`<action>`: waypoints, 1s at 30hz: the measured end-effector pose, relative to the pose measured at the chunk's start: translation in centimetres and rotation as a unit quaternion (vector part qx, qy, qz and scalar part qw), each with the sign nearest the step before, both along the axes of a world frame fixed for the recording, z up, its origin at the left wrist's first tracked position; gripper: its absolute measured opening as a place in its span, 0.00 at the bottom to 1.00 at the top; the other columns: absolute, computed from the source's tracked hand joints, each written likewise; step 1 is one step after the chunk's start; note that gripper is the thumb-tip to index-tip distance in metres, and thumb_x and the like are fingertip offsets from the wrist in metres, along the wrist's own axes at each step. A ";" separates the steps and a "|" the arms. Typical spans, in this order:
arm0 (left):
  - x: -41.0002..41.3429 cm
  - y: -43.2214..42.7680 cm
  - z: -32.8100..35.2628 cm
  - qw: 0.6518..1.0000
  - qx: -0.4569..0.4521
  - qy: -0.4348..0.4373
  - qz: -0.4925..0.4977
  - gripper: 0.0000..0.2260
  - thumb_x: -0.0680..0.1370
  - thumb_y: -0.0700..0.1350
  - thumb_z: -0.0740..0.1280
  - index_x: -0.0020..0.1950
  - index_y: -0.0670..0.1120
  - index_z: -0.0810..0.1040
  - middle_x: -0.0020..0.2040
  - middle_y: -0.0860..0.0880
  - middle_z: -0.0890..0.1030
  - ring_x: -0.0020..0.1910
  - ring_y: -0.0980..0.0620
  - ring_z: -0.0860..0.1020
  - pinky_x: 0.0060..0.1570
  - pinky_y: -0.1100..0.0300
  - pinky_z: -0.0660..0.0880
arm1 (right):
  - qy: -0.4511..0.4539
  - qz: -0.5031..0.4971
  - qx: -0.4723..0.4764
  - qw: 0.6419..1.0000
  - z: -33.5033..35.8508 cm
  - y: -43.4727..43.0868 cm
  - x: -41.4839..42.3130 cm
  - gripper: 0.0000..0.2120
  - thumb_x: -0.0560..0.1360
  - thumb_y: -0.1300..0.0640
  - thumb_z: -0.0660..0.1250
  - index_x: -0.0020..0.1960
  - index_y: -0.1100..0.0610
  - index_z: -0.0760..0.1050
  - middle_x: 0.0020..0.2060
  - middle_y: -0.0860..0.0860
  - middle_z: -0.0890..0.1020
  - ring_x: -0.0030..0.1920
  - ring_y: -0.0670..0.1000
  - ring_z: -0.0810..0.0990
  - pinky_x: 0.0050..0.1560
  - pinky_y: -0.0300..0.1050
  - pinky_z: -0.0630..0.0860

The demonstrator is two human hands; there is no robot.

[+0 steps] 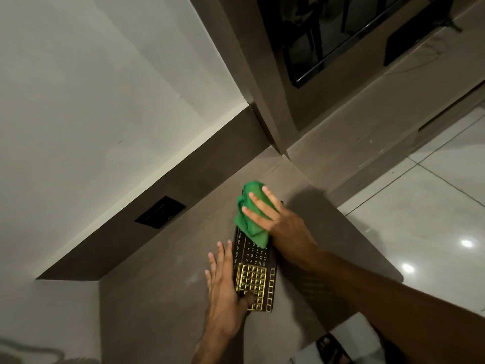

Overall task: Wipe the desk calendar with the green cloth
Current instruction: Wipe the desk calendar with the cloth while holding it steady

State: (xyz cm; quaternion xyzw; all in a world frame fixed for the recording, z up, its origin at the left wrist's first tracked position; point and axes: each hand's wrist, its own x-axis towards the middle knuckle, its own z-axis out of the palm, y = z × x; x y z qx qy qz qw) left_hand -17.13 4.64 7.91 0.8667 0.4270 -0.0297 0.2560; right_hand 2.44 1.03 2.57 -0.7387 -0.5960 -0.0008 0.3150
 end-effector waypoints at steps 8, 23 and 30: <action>0.3 0.1 0.1 1.000 -0.013 -0.003 0.012 0.54 0.67 0.37 0.74 0.76 0.61 0.36 0.78 0.57 0.36 0.76 0.51 0.32 0.72 0.49 0.31 | 0.008 0.027 0.029 0.999 0.4 1.9 1.4 0.30 0.71 0.68 0.65 0.72 0.54 0.68 0.73 0.56 0.67 0.74 0.63 0.60 0.60 0.62 0.74; 0.2 0.4 0.0 0.999 -0.021 -0.024 0.007 0.52 0.69 0.37 0.74 0.74 0.62 0.38 0.78 0.55 0.36 0.76 0.50 0.33 0.73 0.47 0.32 | -0.012 0.008 -0.031 0.999 -0.7 -0.3 -2.2 0.36 0.71 0.62 0.69 0.76 0.53 0.60 0.76 0.56 0.60 0.76 0.62 0.53 0.71 0.61 0.62; -1.5 -0.5 -0.4 0.996 -0.038 -0.050 0.062 0.53 0.66 0.46 0.78 0.77 0.56 0.42 0.79 0.55 0.41 0.77 0.51 0.36 0.75 0.43 0.37 | 0.032 0.032 -0.075 0.996 -1.6 -3.4 -4.7 0.38 0.69 0.57 0.70 0.76 0.52 0.61 0.76 0.57 0.61 0.75 0.62 0.56 0.67 0.62 0.68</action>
